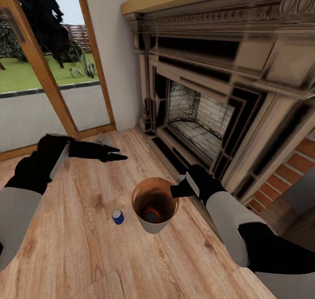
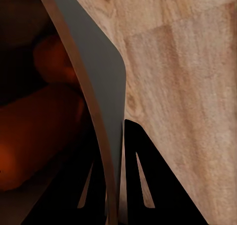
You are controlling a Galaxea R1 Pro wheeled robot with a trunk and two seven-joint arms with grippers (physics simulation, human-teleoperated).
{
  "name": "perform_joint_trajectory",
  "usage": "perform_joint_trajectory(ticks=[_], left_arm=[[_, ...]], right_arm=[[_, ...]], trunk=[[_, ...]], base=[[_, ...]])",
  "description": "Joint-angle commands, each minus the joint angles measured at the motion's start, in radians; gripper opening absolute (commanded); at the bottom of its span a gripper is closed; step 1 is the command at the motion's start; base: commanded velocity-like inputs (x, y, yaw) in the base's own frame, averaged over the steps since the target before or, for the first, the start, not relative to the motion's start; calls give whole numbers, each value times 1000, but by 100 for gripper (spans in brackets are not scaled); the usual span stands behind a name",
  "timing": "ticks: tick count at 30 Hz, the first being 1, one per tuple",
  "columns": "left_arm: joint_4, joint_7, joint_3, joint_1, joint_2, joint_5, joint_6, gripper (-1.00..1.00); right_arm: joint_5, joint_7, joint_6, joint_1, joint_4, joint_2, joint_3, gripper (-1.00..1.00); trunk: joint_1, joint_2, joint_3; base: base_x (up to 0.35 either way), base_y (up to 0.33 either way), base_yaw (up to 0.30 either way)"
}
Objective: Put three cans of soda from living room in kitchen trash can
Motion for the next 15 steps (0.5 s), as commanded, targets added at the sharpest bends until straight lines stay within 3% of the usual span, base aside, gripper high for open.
perform_joint_trajectory(ticks=[1,2,4,5,6,7,9,10,12,13,15], left_arm=[[-15,-26,63,12,11,9,1,100],[-55,-73,226,45,32,24,2,100],[-81,-82,329,100,39,26,-3,100],[-92,-28,383,189,38,20,-29,100],[-93,7,394,222,35,16,-51,100],[-95,101,410,291,21,8,-119,100],[-96,220,420,356,-4,1,-208,100],[-93,355,427,416,-37,-5,-300,100],[-73,491,431,468,-70,-10,-388,100],[-27,605,433,508,-94,-14,-474,100],[43,682,434,533,-110,-16,-560,100]], right_arm=[[-34,8,3,0,0,0,-5,-100],[-34,8,3,0,0,-1,-5,-100],[-34,8,3,1,0,-2,-6,-100],[-30,8,3,3,-2,-2,-5,-100],[-29,7,3,3,-2,-2,-5,-100],[-28,7,3,4,-3,-5,-5,-100],[-26,3,3,6,-4,-11,-4,-100],[-26,-13,3,7,-6,-15,-3,-100],[-26,-42,3,9,-6,-19,-3,-100],[-26,-78,3,16,-6,-23,-3,-100],[-28,-105,3,28,-8,-29,-4,-100]], trunk=[[0,0,0],[0,0,0],[0,0,0],[0,0,0],[0,0,0],[0,0,0],[0,0,0],[0,0,0],[0,0,0],[0,0,0],[0,0,0]], base=[[0,0,0],[0,0,0],[0,0,0],[0,0,0],[0,0,0],[0,0,0],[0,0,0],[0,0,0],[0,0,0],[0,0,0],[0,0,0]])
